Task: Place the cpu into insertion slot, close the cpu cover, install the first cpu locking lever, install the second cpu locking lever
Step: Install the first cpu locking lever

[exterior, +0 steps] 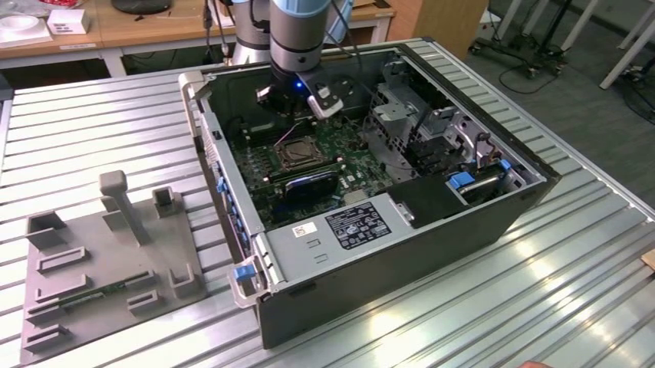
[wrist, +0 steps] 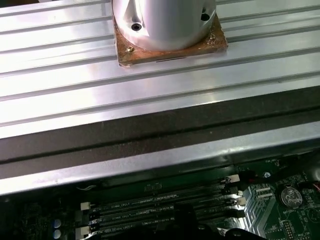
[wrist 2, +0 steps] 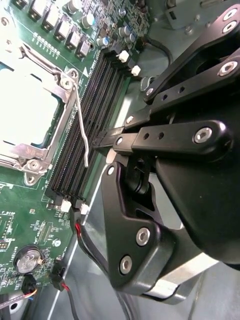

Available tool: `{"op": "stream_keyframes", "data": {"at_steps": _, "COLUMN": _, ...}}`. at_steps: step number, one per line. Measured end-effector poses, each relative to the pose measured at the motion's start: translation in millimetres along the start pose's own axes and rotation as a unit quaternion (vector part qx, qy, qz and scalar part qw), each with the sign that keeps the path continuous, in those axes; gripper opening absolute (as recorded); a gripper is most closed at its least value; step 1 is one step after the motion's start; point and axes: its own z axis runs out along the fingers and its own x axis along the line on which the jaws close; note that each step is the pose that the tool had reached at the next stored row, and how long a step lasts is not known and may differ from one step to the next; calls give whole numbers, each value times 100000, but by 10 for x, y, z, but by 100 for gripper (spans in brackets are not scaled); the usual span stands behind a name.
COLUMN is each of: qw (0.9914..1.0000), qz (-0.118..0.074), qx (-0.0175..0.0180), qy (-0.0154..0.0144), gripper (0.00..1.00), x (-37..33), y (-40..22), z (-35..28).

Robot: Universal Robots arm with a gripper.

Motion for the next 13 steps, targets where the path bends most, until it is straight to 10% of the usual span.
{"op": "stream_keyframes", "data": {"at_steps": 13, "qw": 100000, "qz": -12, "qx": 148, "qy": -35, "gripper": 10, "x": -17, "y": -72, "z": -40}}
